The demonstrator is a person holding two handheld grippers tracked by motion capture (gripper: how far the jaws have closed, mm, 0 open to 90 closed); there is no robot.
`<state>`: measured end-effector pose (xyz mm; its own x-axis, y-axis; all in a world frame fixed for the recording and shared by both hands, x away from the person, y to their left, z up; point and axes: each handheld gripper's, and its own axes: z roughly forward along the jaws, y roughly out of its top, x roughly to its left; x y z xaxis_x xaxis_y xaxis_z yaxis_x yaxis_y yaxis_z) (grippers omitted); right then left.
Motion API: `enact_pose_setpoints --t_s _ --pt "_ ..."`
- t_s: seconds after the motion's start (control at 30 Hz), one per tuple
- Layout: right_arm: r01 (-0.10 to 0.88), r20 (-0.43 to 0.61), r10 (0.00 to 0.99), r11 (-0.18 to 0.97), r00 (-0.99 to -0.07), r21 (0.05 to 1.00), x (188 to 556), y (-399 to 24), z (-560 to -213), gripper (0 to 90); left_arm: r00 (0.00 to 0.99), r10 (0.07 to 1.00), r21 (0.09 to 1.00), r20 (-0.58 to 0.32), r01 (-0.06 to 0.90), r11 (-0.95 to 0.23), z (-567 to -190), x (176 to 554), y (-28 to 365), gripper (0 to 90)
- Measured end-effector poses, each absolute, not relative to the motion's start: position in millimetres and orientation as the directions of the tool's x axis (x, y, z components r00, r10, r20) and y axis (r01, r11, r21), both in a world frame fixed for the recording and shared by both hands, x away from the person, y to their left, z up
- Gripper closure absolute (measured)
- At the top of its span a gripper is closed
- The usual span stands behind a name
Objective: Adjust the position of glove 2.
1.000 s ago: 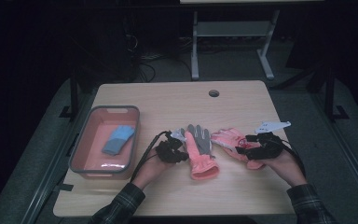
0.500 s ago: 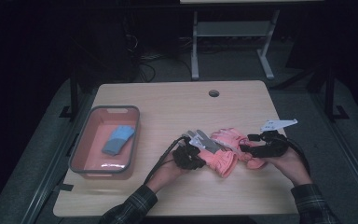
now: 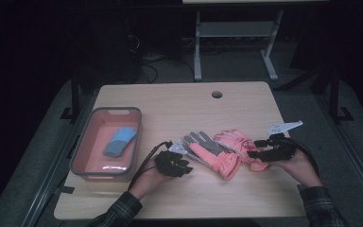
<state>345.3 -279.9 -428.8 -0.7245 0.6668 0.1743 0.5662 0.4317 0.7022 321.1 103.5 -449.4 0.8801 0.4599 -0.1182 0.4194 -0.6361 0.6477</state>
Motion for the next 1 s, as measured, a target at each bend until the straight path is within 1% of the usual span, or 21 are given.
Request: enact_pose_setpoints --t_s 0.03,0.07,0.17,0.27,0.3,0.33,0.5,0.53,0.57,0.7,0.73,0.77,0.83,0.87,0.9,1.0 --pt "0.562 0.167 0.664 0.442 -0.729 0.700 345 -278 -429 41.8 0.883 0.456 0.643 -0.108 0.412 -0.646 -450 320 109 63.8" --pt "0.551 0.155 0.654 0.457 -0.740 0.698 346 -272 -429 44.4 0.881 0.461 0.644 -0.105 0.413 -0.644 -450 317 113 59.9" --pt "0.545 0.138 0.645 0.489 -0.752 0.681 349 -264 -432 48.0 0.876 0.476 0.652 -0.079 0.407 -0.640 -452 307 130 53.8" --pt "0.539 0.114 0.641 0.520 -0.759 0.662 350 -258 -435 53.0 0.870 0.487 0.650 -0.077 0.414 -0.637 -454 303 139 48.7" --pt "0.539 0.114 0.641 0.520 -0.759 0.662 350 -258 -435 53.0 0.870 0.487 0.650 -0.077 0.414 -0.637 -454 303 139 47.0" --pt "0.525 0.099 0.631 0.536 -0.770 0.661 351 -256 -435 56.8 0.868 0.489 0.650 -0.081 0.418 -0.635 -456 301 143 45.9" --pt "0.506 0.074 0.617 0.565 -0.784 0.652 350 -251 -436 64.5 0.867 0.491 0.638 -0.082 0.424 -0.642 -458 301 142 44.5" --pt "0.499 0.064 0.610 0.578 -0.790 0.646 350 -249 -437 68.1 0.871 0.485 0.637 -0.075 0.416 -0.649 -458 300 140 44.5" --pt "0.499 0.064 0.610 0.578 -0.790 0.646 350 -249 -437 68.1 0.871 0.485 0.637 -0.075 0.416 -0.649 -458 300 140 44.3" --pt "0.488 0.050 0.601 0.595 -0.798 0.638 351 -248 -440 77.5 0.870 0.488 0.635 -0.074 0.419 -0.649 -460 300 139 43.6" --pt "0.492 0.062 0.599 0.591 -0.799 0.639 353 -249 -441 82.4 0.869 0.489 0.636 -0.073 0.418 -0.649 -460 301 140 41.7" --pt "0.492 0.062 0.599 0.591 -0.799 0.639 353 -249 -441 82.4 0.871 0.487 0.635 -0.074 0.417 -0.650 -460 301 140 41.7" --pt "0.502 0.074 0.604 0.581 -0.794 0.641 354 -251 -440 84.6 0.872 0.485 0.637 -0.070 0.413 -0.651 -459 301 140 38.9" --pt "0.510 0.088 0.608 0.568 -0.789 0.646 354 -252 -440 85.6 0.871 0.486 0.637 -0.067 0.412 -0.651 -459 301 140 35.3" --pt "0.510 0.088 0.608 0.568 -0.789 0.646 354 -252 -440 85.6 0.871 0.487 0.638 -0.065 0.411 -0.651 -460 301 140 35.3" --pt "0.518 0.098 0.616 0.552 -0.781 0.653 355 -254 -438 86.5 0.870 0.491 0.633 -0.045 0.405 -0.660 -462 301 139 30.8"
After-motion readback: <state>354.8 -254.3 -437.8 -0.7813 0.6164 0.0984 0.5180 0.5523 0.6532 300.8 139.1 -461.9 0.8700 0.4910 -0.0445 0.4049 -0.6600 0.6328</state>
